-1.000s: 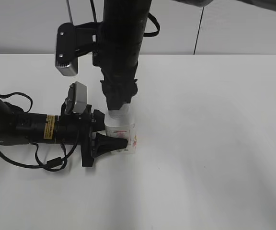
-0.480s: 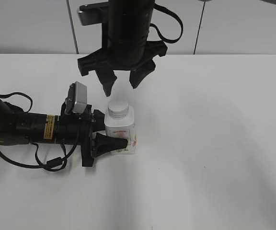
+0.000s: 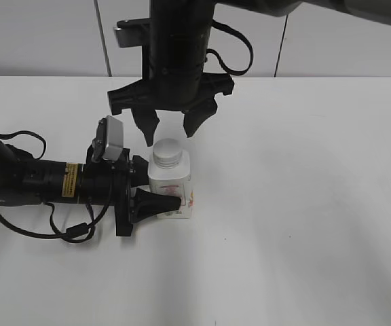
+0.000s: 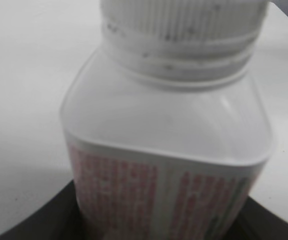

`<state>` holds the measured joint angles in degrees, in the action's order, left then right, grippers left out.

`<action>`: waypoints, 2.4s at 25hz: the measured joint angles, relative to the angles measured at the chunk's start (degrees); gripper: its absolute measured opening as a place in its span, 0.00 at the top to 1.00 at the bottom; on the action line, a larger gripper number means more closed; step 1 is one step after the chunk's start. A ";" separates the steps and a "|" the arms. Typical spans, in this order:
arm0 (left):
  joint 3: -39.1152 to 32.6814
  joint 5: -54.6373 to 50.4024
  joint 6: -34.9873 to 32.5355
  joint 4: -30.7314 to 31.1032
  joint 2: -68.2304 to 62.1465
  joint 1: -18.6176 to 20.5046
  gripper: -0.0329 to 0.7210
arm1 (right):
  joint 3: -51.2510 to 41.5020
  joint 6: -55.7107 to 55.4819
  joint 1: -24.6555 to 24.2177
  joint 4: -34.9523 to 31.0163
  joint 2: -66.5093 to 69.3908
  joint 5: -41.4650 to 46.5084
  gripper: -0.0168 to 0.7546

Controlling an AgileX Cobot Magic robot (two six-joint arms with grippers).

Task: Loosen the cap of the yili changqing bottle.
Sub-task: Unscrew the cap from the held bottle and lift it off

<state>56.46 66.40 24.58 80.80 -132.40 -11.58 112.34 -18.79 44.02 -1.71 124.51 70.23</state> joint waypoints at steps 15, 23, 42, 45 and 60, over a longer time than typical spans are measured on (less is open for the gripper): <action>0.00 0.00 0.00 0.00 0.00 0.00 0.44 | 0.00 -1.17 0.00 -0.33 2.74 0.00 0.40; 0.00 0.00 0.00 0.00 0.00 0.00 0.44 | 0.00 3.23 0.00 -0.59 2.74 -0.15 0.47; 0.00 -0.04 0.06 0.00 0.00 0.00 0.44 | 0.00 79.49 0.06 -0.72 2.58 -0.11 0.47; 0.00 -0.04 0.06 0.00 0.00 0.00 0.44 | 0.00 85.61 0.06 -0.72 2.53 -0.05 0.47; 0.00 -0.04 0.03 0.00 0.00 0.00 0.44 | 0.00 84.18 0.00 -0.75 -2.57 -0.10 0.47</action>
<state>56.46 66.36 24.62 80.80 -132.40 -11.58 112.34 65.39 44.03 -2.46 121.94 70.12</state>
